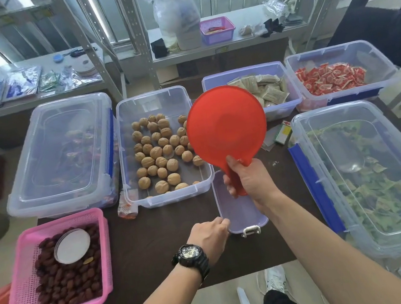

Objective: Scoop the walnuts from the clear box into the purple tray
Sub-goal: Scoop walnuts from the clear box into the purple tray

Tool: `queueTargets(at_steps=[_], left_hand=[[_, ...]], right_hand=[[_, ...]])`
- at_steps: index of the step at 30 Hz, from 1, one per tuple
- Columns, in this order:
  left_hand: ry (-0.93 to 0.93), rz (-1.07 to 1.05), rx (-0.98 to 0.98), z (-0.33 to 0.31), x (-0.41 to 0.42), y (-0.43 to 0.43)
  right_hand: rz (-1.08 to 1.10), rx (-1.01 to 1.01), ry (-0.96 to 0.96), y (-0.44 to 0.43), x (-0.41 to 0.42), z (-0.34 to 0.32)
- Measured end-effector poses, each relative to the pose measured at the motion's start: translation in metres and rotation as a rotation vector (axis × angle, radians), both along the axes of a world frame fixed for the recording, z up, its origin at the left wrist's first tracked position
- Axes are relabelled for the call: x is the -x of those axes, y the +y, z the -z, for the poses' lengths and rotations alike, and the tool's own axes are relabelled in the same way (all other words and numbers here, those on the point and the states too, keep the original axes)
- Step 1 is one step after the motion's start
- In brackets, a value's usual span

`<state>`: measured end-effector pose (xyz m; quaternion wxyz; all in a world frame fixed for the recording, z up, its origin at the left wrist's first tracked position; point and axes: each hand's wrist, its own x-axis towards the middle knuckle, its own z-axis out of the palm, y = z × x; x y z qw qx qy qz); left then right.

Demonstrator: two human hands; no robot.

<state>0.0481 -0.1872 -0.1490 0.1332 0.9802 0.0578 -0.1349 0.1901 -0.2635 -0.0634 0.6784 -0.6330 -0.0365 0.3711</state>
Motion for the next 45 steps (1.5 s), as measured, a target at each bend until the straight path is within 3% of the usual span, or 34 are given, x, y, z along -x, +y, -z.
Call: queueTargets(at_steps=[6, 12, 16, 21, 25, 28, 30, 33, 36, 45], left_hand=[[-0.055, -0.045, -0.023, 0.002, 0.008, -0.002], [-0.265, 0.005, -0.025, -0.008, 0.008, -0.013], [-0.162, 0.165, 0.074, -0.006, -0.007, -0.018], [-0.094, 0.429, -0.134, 0.003, -0.014, -0.016], [-0.088, 0.466, -0.160, 0.013, -0.012, -0.012], [-0.151, 0.370, -0.097, 0.012, -0.002, -0.011], [-0.299, 0.255, -0.069, 0.009, 0.005, -0.005], [-0.532, -0.042, -0.024, 0.003, 0.016, 0.012], [-0.647, -0.281, -0.065, -0.007, 0.025, 0.037], [-0.573, -0.555, -0.142, -0.021, 0.032, 0.087]], right_hand=[[0.022, -0.002, -0.023, 0.001, -0.010, -0.004], [0.027, -0.002, -0.033, 0.001, -0.013, -0.008], [0.020, -0.002, -0.026, 0.000, -0.009, -0.008], [0.021, -0.001, -0.021, -0.007, -0.006, -0.005], [0.013, 0.011, -0.011, -0.010, -0.004, -0.004], [0.006, 0.019, -0.012, -0.011, -0.004, -0.002], [-0.006, 0.024, -0.019, -0.011, -0.005, 0.000], [-0.017, 0.024, -0.023, -0.006, -0.006, 0.003], [-0.025, 0.021, -0.025, 0.004, -0.006, 0.005], [-0.101, 0.068, -0.092, 0.046, -0.013, 0.008]])
